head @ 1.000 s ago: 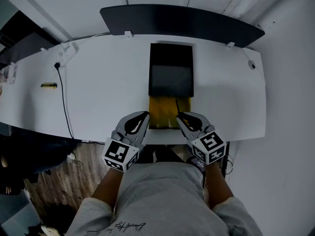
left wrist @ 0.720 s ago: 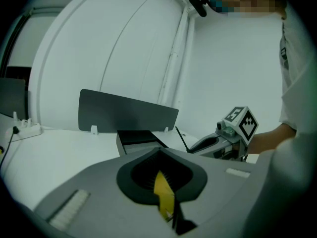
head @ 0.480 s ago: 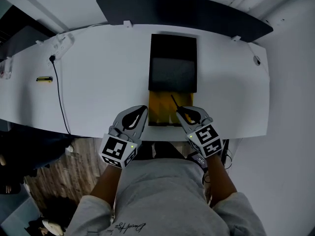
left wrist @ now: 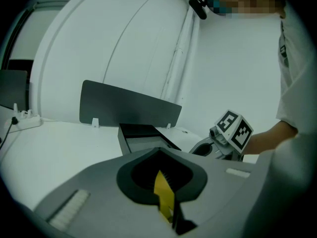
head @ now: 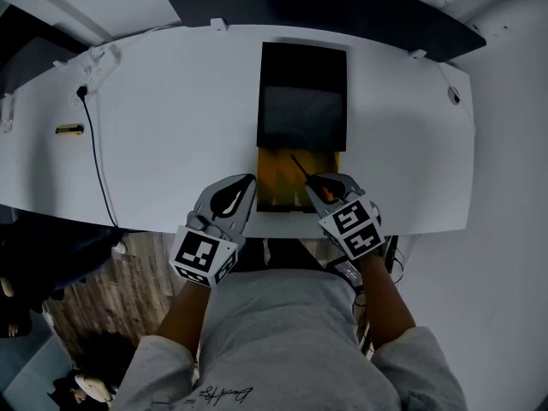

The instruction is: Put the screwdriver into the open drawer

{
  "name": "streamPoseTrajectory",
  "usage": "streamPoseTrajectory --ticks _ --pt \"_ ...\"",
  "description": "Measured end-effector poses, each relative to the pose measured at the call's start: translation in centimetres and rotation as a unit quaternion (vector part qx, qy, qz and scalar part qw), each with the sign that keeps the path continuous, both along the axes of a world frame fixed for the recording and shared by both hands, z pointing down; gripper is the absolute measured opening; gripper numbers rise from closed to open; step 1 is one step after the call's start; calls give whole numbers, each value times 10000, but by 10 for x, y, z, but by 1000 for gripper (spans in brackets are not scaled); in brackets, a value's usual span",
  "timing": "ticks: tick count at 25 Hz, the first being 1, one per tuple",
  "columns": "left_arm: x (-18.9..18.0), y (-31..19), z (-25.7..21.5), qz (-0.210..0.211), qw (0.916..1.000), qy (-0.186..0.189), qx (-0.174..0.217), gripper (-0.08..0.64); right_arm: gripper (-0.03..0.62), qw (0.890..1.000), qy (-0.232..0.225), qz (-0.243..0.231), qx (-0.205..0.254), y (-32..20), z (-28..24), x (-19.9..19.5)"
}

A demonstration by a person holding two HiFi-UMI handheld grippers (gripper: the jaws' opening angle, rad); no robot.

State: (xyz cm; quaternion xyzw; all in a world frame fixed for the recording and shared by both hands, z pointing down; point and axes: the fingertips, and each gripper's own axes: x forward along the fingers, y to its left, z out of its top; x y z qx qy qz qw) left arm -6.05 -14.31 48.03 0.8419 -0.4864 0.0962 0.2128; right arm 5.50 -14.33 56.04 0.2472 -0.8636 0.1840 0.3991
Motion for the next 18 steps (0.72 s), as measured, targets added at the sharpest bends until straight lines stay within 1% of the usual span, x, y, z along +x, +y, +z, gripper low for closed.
streamPoseTrajectory --ticks 8,14,18 --pt "-4 -2 11 -23 9999 26 -120 0 74 9983 440 -276 -257 2 24 -2" --pt "-9 -5 16 -67 9998 57 -162 0 74 9952 714 -538 -404 4 38 -5" --pt "-12 -7 19 -75 9998 76 -189 0 74 9930 884 -630 -460 3 45 -6"
